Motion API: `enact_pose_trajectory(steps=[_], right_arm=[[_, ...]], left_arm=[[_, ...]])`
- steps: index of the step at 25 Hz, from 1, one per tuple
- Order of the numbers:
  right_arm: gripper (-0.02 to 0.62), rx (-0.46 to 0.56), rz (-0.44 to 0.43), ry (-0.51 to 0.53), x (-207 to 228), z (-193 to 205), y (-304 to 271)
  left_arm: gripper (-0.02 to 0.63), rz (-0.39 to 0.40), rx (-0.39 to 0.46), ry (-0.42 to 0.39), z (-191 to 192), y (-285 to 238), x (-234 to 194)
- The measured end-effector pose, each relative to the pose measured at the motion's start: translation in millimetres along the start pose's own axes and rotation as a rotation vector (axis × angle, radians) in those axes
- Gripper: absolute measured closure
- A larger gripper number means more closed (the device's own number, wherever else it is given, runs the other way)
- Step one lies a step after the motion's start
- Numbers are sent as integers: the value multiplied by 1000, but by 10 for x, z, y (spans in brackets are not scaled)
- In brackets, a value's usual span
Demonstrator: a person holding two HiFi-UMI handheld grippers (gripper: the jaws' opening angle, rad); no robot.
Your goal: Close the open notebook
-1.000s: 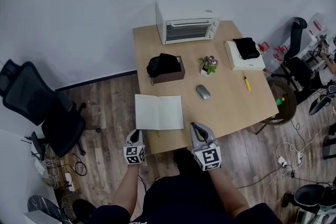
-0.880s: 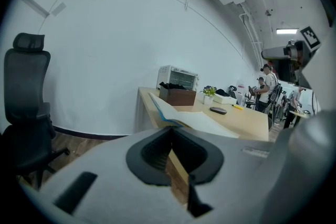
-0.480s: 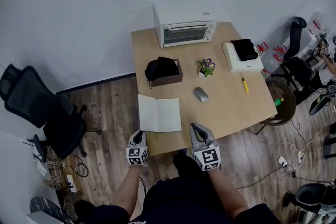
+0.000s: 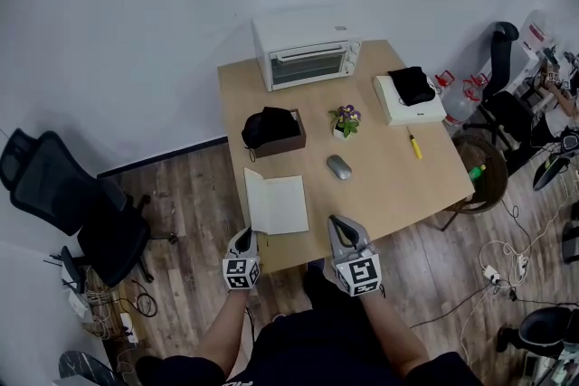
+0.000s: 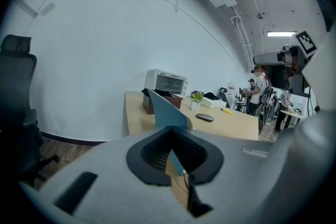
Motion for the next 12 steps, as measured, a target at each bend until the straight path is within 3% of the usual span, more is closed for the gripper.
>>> enact_pose_trajectory(steps=[12], right_arm=[[591,-3,72,-31,148,21,240]], left_arm=[[620,71,10,-9,-123,-165,251]])
Point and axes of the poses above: the fingertips, and each gripper's own axes: y backward along the fingers, x to its right, z out of its underside, the point moved 9 cm from there along y, backward along the fingers, and after that the axes turned 10 degrees about x, right-handed, at the moved point
